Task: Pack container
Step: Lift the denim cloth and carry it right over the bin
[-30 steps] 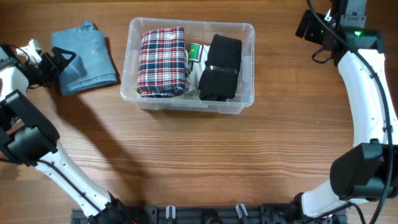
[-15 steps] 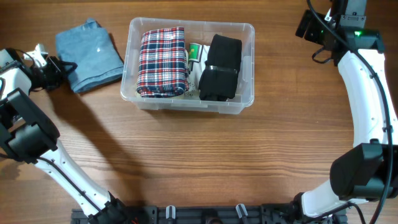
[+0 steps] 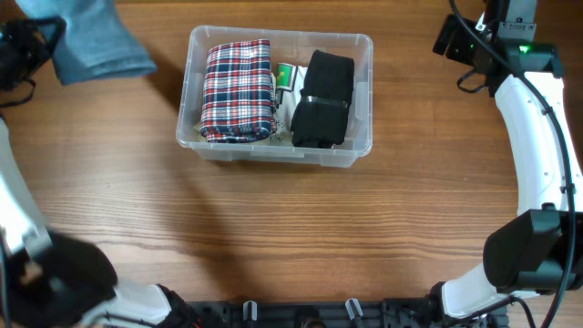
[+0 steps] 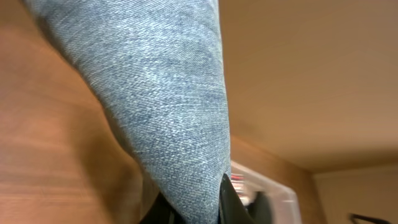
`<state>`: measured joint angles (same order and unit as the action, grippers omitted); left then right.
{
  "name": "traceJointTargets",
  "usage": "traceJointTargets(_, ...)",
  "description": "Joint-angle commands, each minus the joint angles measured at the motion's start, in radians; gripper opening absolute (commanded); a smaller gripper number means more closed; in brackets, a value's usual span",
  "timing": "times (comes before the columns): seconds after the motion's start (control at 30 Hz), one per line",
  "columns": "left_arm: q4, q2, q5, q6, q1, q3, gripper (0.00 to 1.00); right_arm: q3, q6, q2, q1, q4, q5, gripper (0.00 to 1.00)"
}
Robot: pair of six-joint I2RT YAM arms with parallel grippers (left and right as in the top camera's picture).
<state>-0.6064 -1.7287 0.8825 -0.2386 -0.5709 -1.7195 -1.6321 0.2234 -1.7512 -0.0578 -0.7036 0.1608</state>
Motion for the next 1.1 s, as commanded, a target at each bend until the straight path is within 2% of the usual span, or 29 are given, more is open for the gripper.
traceJointTargets(0.0, -0.001, 0.177, 0.123, -0.114, 0.081, -0.018, 0.04, 0.005, 0.016, -0.014, 0.0, 0.0, -0.005, 1.0)
traceJointTargets(0.2, -0.017, 0.283, 0.131, -0.136, 0.373, -0.018, 0.04, 0.005, 0.015, -0.014, 0.0, 0.0, -0.005, 1.0)
traceJointTargets(0.3, -0.038, 0.238, 0.121, -0.129, 0.581, -0.018, 0.04, 0.005, 0.016, -0.014, 0.0, 0.0, -0.005, 1.0)
traceJointTargets(0.37, -0.034, 0.186, 0.053, -0.129, 0.7, -0.018, 0.04, 0.005, 0.015, -0.014, 0.0, 0.0, -0.005, 0.99)
traceJointTargets(0.5, -0.011, 0.075, 0.021, -0.129, 0.829, -0.018, 0.04, 0.005, 0.015, -0.014, 0.0, 0.0, -0.005, 1.0)
traceJointTargets(0.6, 0.05, -0.008, 0.016, -0.139, 0.876, -0.018, 0.04, 0.005, 0.015, -0.014, 0.0, 0.0, -0.005, 1.0)
traceJointTargets(0.77, 0.15, -0.101, -0.002, -0.232, 0.882, -0.018, 0.04, 0.005, 0.015, -0.014, 0.0, 0.0, -0.005, 1.0)
traceJointTargets(1.07, 0.135, -0.138, -0.143, -0.302, 0.911, -0.018, 0.04, 0.005, 0.016, -0.014, 0.0, 0.0, -0.005, 1.0)
